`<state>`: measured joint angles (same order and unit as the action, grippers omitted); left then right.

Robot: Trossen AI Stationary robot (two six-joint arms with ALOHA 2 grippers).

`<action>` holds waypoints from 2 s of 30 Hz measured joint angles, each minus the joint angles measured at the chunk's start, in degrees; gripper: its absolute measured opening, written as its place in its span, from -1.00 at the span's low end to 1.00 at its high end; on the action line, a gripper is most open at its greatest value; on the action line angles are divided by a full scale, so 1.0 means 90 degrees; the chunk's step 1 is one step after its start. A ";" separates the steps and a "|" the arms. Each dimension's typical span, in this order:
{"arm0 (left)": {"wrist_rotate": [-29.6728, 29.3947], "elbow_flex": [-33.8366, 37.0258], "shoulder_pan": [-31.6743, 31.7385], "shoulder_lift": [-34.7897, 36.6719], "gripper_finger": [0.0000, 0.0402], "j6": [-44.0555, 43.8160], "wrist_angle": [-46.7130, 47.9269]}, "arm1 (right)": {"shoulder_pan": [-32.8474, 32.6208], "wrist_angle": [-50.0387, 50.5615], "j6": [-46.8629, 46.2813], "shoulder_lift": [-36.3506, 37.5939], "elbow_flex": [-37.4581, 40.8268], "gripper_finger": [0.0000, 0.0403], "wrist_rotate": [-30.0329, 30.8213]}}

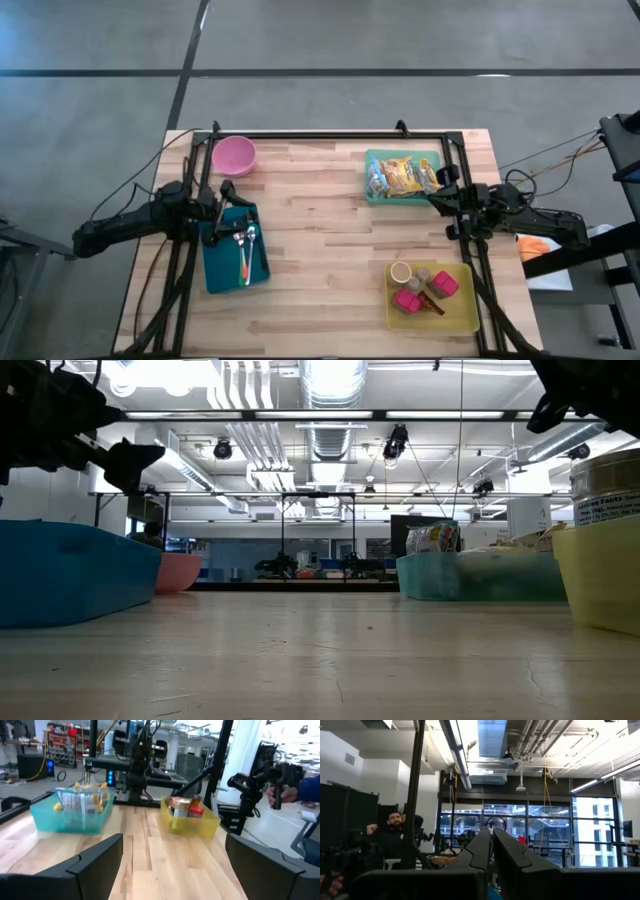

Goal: Pick & Place Food Item
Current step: Return to Home Position

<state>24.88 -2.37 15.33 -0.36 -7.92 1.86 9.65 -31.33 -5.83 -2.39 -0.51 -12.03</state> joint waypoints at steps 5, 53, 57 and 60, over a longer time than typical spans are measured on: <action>-0.0014 0.0017 0.0000 -0.0068 0.77 -0.0002 0.0013 | 0.0000 0.0012 0.0023 0.0000 0.0000 -0.91 0.0000; -0.0002 0.0021 0.0000 -0.0068 0.77 -0.0005 0.0030 | 0.0000 0.0118 0.0031 -0.0002 0.0000 -0.91 0.0005; -0.0004 0.0021 0.0000 -0.0068 0.77 -0.0005 0.0032 | 0.0002 0.0117 0.0030 -0.0002 0.0000 -0.91 0.0005; -0.0004 0.0021 0.0000 -0.0068 0.77 -0.0005 0.0032 | 0.0002 0.0117 0.0030 -0.0002 0.0000 -0.91 0.0005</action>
<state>24.84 -2.17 15.33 -0.97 -7.97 2.15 9.67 -30.28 -5.56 -2.42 -0.51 -11.99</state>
